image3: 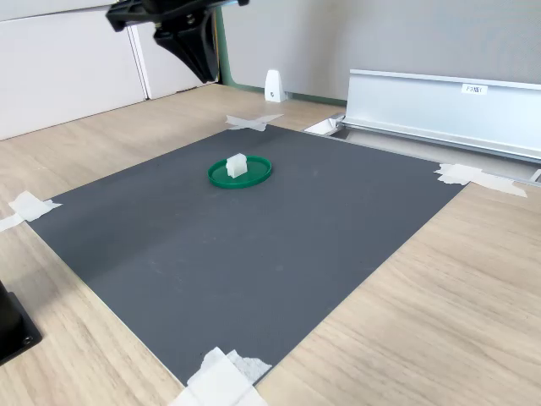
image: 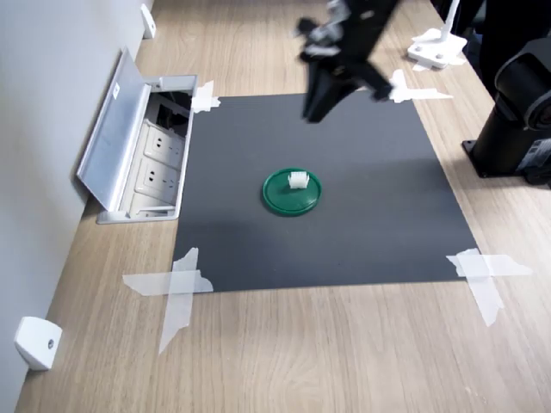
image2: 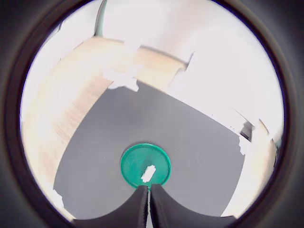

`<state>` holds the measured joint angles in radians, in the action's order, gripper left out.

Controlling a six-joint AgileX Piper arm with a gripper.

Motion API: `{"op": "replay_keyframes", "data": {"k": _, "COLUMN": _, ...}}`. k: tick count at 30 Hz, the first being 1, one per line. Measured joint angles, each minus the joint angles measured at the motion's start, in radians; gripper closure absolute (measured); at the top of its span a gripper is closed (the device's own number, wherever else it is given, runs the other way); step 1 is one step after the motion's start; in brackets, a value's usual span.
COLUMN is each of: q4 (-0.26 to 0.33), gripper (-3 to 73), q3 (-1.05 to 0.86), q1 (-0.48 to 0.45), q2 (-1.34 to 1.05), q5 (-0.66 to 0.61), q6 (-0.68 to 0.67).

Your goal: Grasp a white terminal and put it on the green lid.

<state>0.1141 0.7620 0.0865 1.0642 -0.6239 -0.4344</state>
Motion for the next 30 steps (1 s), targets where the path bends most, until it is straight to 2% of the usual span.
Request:
{"op": "replay_keyframes", "data": {"k": 9, "q4": 0.008, "gripper": 70.2, "q3": -0.391, "q1": -0.137, "q2": -0.637, "q5": 0.276, "q6": 0.241}}
{"op": "replay_keyframes", "data": {"k": 14, "q4": 0.006, "gripper": 70.2, "q3": -0.529, "q1": -0.145, "q2": -0.944, "q5": 0.301, "q6": 0.333}}
{"op": "replay_keyframes", "data": {"k": 16, "q4": -0.019, "gripper": 70.2, "q3": -0.576, "q1": -0.146, "q2": -1.036, "q5": 0.301, "q6": 0.345}}
{"op": "replay_keyframes", "data": {"k": 23, "q4": -0.075, "gripper": 70.2, "q3": -0.629, "q1": -0.147, "q2": -1.074, "q5": 0.294, "q6": 0.348}}
{"op": "replay_keyframes", "data": {"k": 30, "q4": -0.086, "gripper": 70.2, "q3": -0.631, "q1": -0.147, "q2": -1.074, "q5": 0.291, "q6": 0.348}}
